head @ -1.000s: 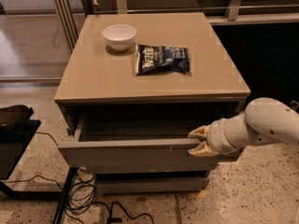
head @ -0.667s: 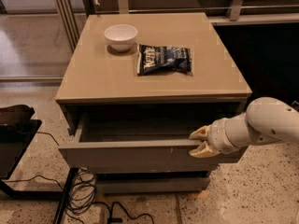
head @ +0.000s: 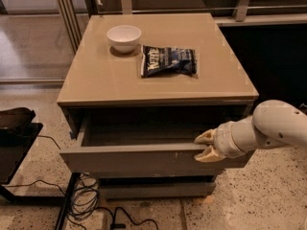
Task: Open top drawer
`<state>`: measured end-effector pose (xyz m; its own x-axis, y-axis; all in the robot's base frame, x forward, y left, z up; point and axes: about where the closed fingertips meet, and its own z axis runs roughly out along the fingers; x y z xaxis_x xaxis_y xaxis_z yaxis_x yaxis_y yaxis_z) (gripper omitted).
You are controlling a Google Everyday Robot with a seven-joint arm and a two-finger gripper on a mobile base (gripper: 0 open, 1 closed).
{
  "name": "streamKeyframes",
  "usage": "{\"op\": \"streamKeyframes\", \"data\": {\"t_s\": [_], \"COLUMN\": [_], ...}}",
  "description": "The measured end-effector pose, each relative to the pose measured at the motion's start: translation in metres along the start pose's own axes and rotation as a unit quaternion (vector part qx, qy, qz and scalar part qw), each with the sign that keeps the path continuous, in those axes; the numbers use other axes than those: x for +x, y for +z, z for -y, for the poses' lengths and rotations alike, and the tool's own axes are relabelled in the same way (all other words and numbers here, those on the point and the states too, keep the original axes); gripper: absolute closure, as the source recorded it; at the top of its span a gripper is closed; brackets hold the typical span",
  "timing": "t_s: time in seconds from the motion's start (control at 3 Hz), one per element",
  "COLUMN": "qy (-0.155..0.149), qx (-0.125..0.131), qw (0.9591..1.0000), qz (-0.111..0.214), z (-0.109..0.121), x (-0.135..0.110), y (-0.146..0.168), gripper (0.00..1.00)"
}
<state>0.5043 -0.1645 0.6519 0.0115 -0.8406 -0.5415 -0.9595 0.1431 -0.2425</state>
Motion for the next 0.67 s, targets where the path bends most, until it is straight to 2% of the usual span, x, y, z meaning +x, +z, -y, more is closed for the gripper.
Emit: {"op": "streamKeyframes", "data": {"t_s": [0.67], "qy": [0.0], "qx": [0.0], "qw": [1.0], "qz": [0.0], "z": [0.0], "x": [0.0], "y": [0.0], "gripper": [0.12]}}
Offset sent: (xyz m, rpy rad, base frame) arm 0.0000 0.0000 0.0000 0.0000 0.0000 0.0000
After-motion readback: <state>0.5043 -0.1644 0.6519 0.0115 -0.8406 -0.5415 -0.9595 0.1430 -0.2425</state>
